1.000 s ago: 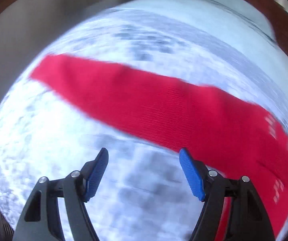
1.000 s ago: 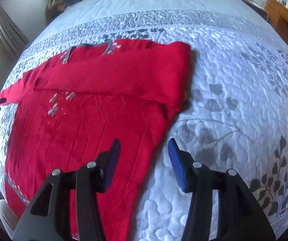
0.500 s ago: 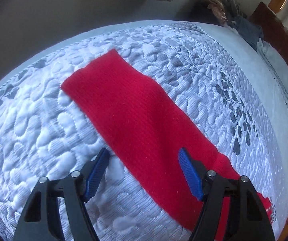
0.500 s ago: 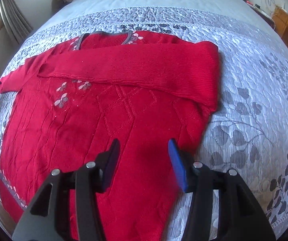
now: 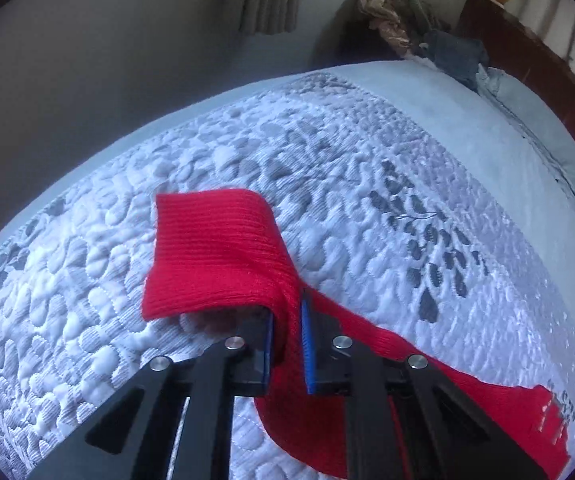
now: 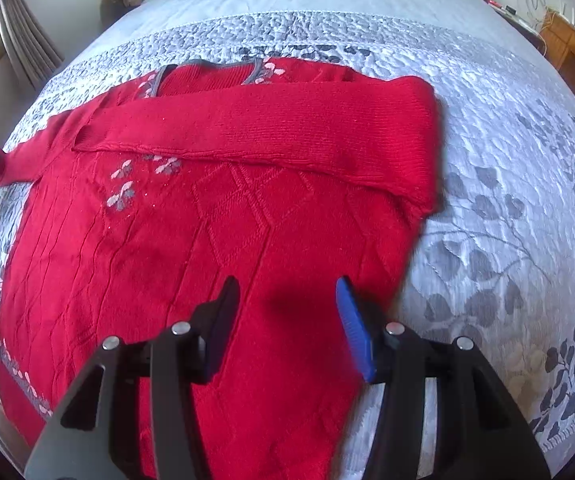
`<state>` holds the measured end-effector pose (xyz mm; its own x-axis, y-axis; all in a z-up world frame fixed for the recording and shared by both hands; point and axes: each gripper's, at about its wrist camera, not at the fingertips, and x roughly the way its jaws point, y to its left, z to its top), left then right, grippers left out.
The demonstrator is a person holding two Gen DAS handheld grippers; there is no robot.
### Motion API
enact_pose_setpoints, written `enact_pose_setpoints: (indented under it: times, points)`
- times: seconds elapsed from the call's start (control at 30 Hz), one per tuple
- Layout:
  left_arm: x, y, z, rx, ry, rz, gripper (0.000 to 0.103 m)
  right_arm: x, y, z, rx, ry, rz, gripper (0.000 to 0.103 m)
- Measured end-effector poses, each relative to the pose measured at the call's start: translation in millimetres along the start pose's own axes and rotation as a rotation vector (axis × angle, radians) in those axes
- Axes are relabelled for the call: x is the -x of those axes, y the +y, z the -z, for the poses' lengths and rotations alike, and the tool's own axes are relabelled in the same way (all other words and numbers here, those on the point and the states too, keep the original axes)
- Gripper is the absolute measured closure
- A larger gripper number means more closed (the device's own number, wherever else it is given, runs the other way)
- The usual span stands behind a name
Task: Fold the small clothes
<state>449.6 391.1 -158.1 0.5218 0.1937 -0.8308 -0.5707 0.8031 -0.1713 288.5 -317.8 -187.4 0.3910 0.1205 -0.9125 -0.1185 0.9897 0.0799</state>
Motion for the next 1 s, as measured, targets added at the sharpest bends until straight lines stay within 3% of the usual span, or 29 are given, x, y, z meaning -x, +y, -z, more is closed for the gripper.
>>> enact_pose_setpoints:
  times: [0.2,0.47,0.8,1.0]
  points:
    - [50.7,-50.9,6.7,-0.100,-0.069,0.086,0.092,17.5,-9.8,10.0,-0.006,-0.029,0.002,0.052]
    - [104.8,-148.8,47.4,-0.242,-0.093,0.184,0.092,36.1,-21.9,28.8,-0.011,-0.065,-0.006,0.052]
    - [126.5,-280.1,146.2,-0.453,-0.058,0.276,0.092,37.2,-38.6,45.7,-0.077,-0.097,-0.084,0.051]
    - [119.3,-331.0,202.1,-0.491,-0.024,0.325,0.092,40.9,-48.3,50.4,-0.082,-0.118,-0.094,0.051]
